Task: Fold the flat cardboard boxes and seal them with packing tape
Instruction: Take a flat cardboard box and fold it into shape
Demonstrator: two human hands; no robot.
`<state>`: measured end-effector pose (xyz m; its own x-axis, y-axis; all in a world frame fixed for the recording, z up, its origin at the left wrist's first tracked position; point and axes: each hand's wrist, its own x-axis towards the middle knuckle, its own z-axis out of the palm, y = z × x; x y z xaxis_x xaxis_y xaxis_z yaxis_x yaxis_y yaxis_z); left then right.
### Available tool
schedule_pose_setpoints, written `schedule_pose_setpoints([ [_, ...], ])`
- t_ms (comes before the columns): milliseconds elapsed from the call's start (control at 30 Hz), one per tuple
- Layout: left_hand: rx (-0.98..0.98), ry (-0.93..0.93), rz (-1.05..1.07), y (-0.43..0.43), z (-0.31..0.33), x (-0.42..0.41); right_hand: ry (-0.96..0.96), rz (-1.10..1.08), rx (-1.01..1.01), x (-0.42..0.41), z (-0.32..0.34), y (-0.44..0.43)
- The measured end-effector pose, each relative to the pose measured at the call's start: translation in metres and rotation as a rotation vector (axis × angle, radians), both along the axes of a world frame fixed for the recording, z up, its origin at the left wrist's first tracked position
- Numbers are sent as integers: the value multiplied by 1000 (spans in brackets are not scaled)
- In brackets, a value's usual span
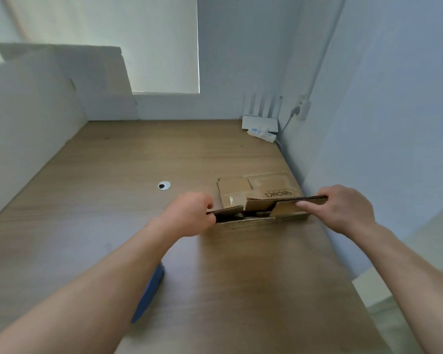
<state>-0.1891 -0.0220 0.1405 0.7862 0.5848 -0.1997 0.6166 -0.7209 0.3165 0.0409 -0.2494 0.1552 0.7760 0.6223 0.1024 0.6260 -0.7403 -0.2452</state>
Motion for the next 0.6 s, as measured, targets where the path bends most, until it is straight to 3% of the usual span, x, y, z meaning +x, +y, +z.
schedule_pose_setpoints([
  [167,-17,31,21,-18,0,7,104,64,111,9,5,-13],
  [333,-297,-307,306,-30,21,21,179,144,205,26,3,-20],
  [467,-482,-435,453,-42,35,31,218,99,291,29,5,-15],
  [600,-425,-365,484,-66,43,36,335,-42,340,38,-2,-8],
])
